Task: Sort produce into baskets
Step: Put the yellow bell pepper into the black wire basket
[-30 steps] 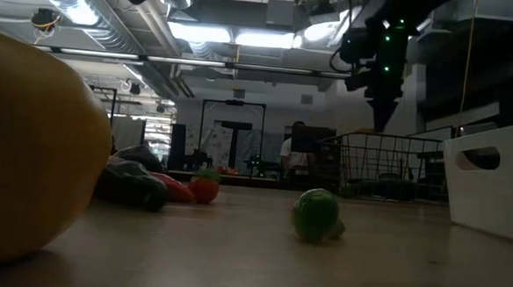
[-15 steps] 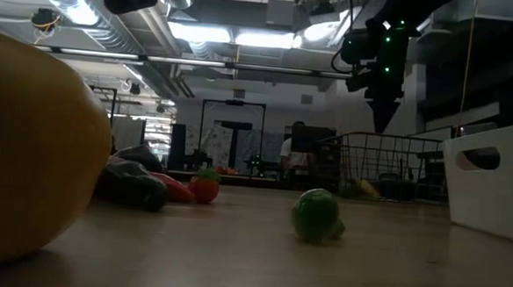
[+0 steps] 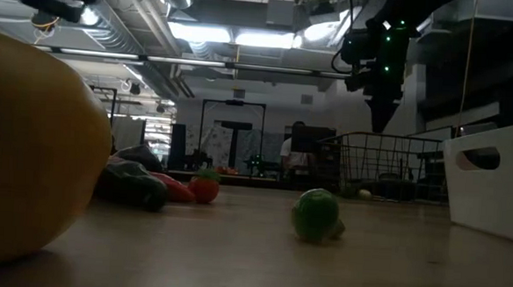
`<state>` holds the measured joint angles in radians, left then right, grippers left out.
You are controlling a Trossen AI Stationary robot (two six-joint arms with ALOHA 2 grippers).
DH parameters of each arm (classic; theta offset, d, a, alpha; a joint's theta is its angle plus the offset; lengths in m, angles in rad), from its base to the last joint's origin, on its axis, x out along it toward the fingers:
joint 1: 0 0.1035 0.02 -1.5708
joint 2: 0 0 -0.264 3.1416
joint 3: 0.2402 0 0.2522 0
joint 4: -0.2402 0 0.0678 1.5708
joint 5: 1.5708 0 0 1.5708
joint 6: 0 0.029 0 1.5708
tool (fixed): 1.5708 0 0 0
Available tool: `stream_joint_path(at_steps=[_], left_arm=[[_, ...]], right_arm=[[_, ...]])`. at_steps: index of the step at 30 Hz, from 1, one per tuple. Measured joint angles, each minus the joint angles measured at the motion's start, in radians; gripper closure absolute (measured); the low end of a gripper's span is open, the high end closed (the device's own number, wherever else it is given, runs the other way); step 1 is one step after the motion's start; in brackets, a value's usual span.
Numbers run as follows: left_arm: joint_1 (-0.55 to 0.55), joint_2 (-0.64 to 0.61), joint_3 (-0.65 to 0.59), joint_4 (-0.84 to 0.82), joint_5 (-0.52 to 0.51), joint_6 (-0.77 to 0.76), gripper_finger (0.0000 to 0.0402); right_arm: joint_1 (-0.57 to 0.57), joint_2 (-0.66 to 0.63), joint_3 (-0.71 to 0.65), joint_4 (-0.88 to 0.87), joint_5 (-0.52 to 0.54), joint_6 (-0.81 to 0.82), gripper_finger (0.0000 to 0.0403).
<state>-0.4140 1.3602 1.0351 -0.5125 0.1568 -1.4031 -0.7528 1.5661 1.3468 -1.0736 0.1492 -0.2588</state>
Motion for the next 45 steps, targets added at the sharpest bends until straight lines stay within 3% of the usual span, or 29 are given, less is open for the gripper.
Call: stream_joint_path(at_steps=[8,16,30,34,41,45], left_arm=[[-0.101,0.044,0.000,-0.022,0.015,-0.380,0.0137],[-0.136,0.116,0.000,-0.011,0.003,-0.577,0.0137],[-0.144,0.265,0.000,0.123,-0.054,-0.717,0.0137],[-0.145,0.268,0.000,0.158,-0.074,-0.706,0.0137],[-0.154,0.268,0.000,0.276,-0.165,-0.542,0.0137],[-0.170,0.268,0.000,0.284,-0.173,-0.570,0.0137]], right_arm=[[0.000,0.000,0.000,0.000,-0.038,0.000,0.0177],[0.000,0.000,0.000,0.002,-0.037,0.000,0.0178],[0.000,0.000,0.000,0.040,-0.037,0.000,0.0178],[0.000,0.000,0.000,0.041,-0.037,0.000,0.0178],[0.000,0.000,0.000,0.045,-0.037,0.000,0.0178],[0.000,0.000,0.000,0.065,-0.037,0.000,0.0178]])
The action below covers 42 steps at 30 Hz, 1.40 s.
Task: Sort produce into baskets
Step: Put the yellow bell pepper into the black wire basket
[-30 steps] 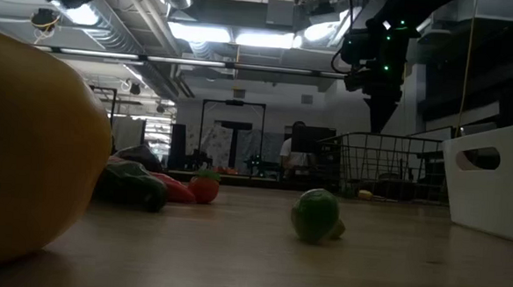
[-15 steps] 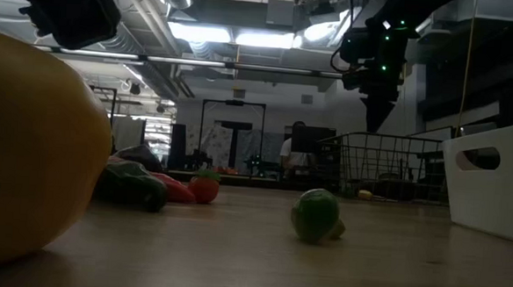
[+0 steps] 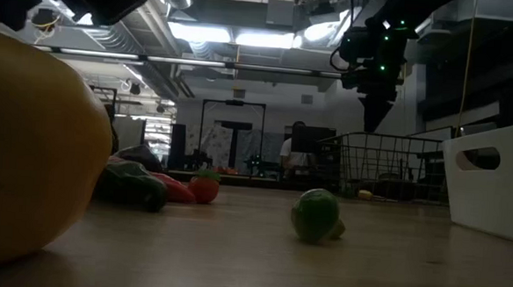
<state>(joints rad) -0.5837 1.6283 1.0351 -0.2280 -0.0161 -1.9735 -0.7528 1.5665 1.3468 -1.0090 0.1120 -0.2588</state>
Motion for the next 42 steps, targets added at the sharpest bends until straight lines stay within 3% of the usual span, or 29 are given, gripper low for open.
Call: stream_joint_path(at_steps=[4,8,20,31,42], left_arm=[[-0.022,0.008,0.000,-0.034,0.005,-0.071,0.0137],[-0.031,0.019,0.000,-0.027,-0.004,-0.047,0.0126],[-0.047,0.049,-0.001,-0.042,-0.021,0.014,0.0005],[-0.047,0.049,-0.001,-0.087,-0.030,-0.077,0.0013],[-0.049,0.103,-0.001,0.012,-0.059,-0.092,0.0013]], right_arm=[[0.000,0.000,0.000,0.025,0.000,0.000,0.0178],[0.000,0.000,0.000,0.033,0.000,0.000,0.0178],[0.000,0.000,0.000,0.052,0.000,0.000,0.0178],[0.000,0.000,0.000,0.081,0.000,0.000,0.0178],[0.000,0.000,0.000,0.086,0.000,0.000,0.0178]])
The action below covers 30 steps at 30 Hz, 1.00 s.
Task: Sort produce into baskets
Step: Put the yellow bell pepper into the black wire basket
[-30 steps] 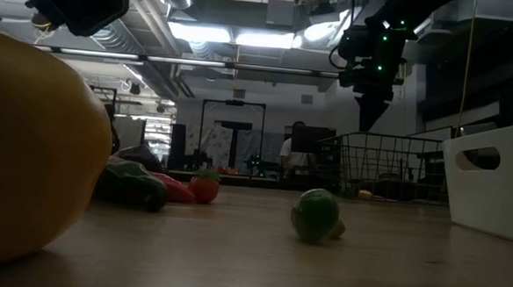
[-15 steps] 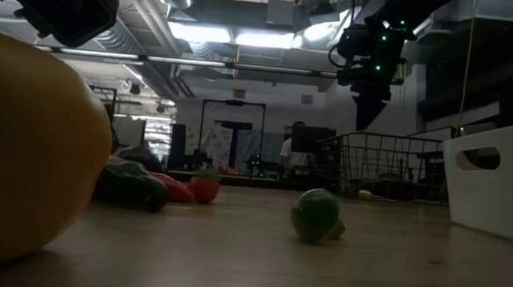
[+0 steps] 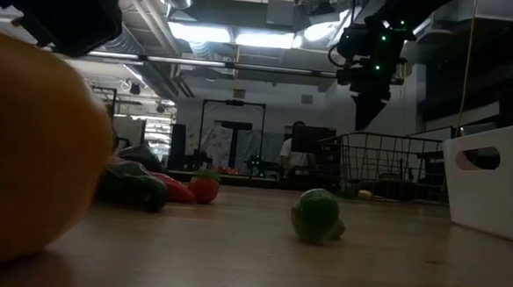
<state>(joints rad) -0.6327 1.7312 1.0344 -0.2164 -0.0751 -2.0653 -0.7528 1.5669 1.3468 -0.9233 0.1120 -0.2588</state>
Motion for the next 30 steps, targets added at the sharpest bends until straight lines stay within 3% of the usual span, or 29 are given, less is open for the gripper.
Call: stream_joint_path(at_steps=[6,30], left_arm=[[0.002,0.054,0.000,0.092,0.000,0.000,0.0013],[0.005,0.081,0.000,0.094,-0.037,-0.048,0.0013]], right_arm=[[0.000,0.000,0.000,0.012,0.000,0.000,0.0178],[0.000,0.000,0.000,0.114,0.000,0.000,0.0178]])
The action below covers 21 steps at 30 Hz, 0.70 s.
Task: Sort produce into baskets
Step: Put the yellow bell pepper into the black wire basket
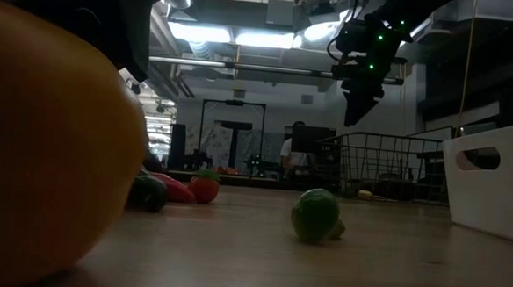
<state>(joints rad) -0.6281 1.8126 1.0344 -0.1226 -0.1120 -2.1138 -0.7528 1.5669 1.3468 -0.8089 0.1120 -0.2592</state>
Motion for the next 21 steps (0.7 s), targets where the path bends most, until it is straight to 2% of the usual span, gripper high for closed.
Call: stream_joint_path(at_steps=[11,17,21], left_arm=[[-0.005,-0.001,0.000,0.009,0.003,0.047,0.0013],[-0.011,-0.005,0.000,0.010,0.068,0.052,0.0013],[-0.021,-0.005,0.000,0.013,0.076,0.052,0.0013]], right_arm=[[0.000,0.000,0.000,-0.002,0.000,0.000,0.0178],[0.000,0.000,0.000,-0.002,0.000,0.000,0.0178],[0.000,0.000,0.000,-0.002,0.000,0.000,0.0178]])
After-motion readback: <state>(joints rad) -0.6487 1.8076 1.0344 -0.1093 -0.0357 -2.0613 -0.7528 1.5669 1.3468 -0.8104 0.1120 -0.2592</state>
